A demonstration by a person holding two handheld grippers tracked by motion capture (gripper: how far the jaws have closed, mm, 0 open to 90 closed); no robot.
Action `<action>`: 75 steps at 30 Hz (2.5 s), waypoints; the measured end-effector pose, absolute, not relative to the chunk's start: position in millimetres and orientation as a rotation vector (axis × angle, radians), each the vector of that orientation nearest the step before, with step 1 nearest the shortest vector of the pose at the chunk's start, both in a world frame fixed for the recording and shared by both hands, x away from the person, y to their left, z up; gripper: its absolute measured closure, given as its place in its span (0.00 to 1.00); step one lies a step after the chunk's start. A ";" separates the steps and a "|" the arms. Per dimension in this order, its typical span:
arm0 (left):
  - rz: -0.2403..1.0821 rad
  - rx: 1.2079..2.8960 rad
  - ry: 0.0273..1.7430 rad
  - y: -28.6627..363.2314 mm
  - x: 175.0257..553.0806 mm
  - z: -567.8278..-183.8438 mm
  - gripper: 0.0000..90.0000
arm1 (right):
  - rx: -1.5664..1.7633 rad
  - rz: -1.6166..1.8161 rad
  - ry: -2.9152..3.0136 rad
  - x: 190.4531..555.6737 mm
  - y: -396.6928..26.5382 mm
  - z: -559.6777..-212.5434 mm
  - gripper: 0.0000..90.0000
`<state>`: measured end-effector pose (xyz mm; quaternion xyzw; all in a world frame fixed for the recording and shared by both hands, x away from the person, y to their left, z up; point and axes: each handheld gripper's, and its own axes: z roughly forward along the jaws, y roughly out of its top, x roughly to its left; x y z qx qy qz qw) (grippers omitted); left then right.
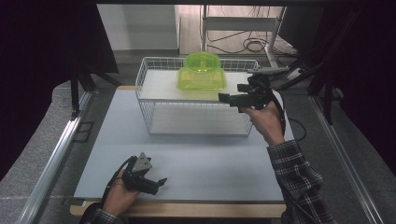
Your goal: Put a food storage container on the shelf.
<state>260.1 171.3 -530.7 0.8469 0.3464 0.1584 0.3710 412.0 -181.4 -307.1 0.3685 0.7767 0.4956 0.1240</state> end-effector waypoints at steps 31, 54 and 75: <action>0.406 2.182 0.883 170.3 259.9 -532.0 0.04 | 0.983 1.388 2.393 367.1 -190.5 -372.6 0.03; 0.400 2.187 0.873 169.7 259.6 -532.7 0.04 | 1.069 1.310 2.374 344.4 -213.3 -441.1 0.00; 0.418 2.207 0.856 169.4 258.7 -533.5 0.04 | 1.095 1.181 2.300 319.7 -235.5 -482.7 0.00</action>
